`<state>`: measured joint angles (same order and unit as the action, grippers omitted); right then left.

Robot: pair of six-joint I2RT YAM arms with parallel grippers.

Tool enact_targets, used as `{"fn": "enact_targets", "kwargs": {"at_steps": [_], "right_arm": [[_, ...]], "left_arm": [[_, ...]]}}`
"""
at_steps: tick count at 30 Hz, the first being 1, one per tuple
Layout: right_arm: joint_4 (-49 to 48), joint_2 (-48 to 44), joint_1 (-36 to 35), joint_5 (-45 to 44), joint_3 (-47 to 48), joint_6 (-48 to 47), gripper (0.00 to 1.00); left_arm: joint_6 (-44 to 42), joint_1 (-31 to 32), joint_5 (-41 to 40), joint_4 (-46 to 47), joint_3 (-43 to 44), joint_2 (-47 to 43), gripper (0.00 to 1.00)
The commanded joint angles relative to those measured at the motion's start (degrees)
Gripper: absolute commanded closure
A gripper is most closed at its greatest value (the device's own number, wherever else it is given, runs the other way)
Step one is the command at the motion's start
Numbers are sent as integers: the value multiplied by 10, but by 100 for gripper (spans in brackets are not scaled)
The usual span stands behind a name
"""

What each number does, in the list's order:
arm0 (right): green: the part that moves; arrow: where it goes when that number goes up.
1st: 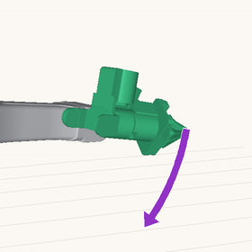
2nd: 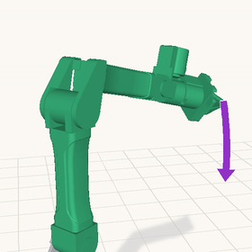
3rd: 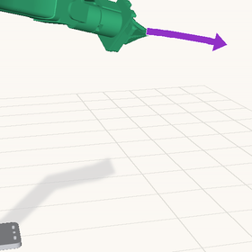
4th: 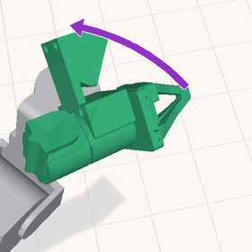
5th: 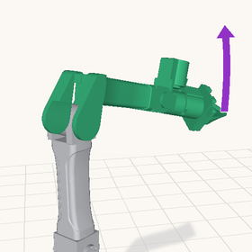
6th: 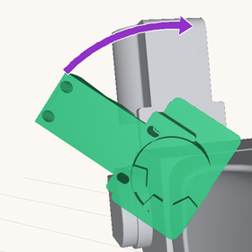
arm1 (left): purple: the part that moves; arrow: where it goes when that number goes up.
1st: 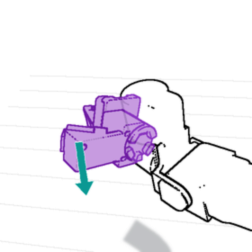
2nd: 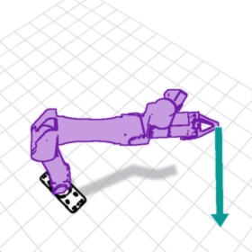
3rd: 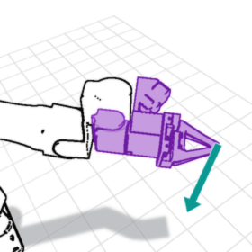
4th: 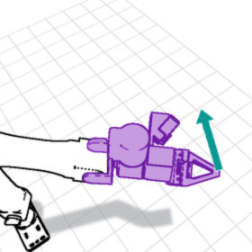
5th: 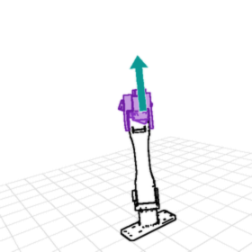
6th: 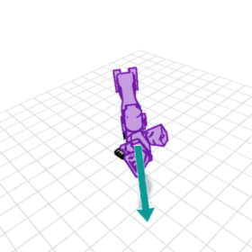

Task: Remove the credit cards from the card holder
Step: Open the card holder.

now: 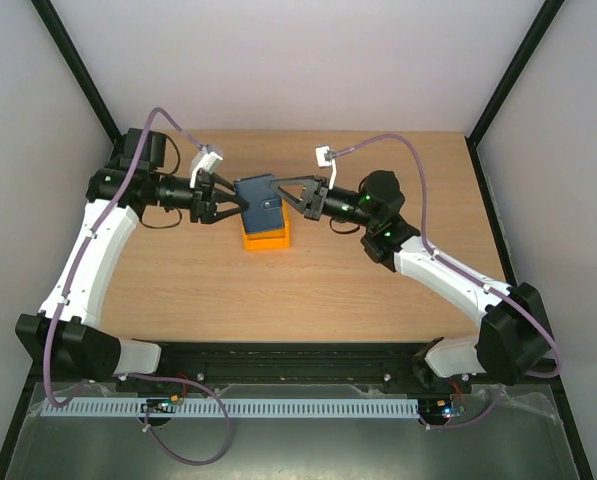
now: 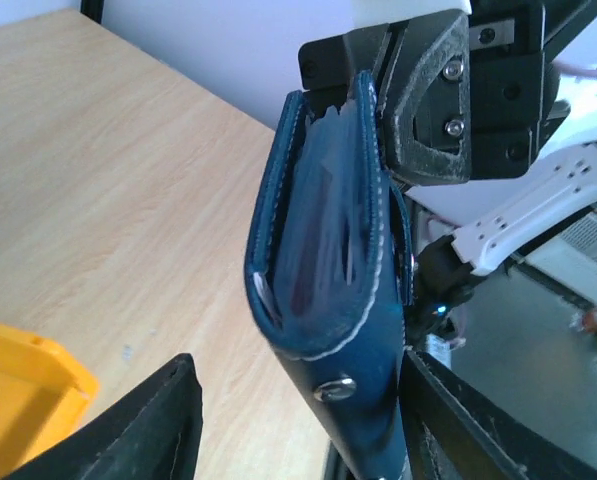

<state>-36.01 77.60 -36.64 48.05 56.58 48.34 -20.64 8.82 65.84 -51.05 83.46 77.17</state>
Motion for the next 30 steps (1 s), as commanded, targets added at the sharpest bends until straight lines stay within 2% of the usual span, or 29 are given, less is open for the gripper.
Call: {"fn": "enact_targets", "kwargs": {"at_steps": [1,11,13,16,20,21,22,24,25,27,30], "right_arm": [[-67,-3,-6,-5,7,16,98],[-58,3,-18,-8,7,13,98],[-58,5,-19,-8,8,14,98],[-57,5,-21,-3,9,12,98],[-23,2,-21,-19,12,-8,98],[23,-3,-21,-47,19,-34,92],[82,-9,-21,-95,32,-63,74],[224,-22,-25,-249,61,-122,54],[300,-26,-30,-334,75,-146,51],[387,-26,-59,-503,104,-185,50],[431,-19,-136,-687,129,-238,50]], "left_arm": [[-41,-1,56,-49,14,-13,50],[-45,2,111,-49,-3,-17,61],[-44,4,112,-45,-10,-19,69],[-23,5,108,-23,-20,-21,88],[60,4,85,43,-42,-22,98],[90,5,74,67,-49,-23,98],[116,5,45,89,-54,-24,98],[156,5,-11,122,-62,-25,98],[168,4,-32,134,-66,-26,98],[191,5,-68,152,-73,-26,98],[199,5,-102,161,-77,-25,98]]}}
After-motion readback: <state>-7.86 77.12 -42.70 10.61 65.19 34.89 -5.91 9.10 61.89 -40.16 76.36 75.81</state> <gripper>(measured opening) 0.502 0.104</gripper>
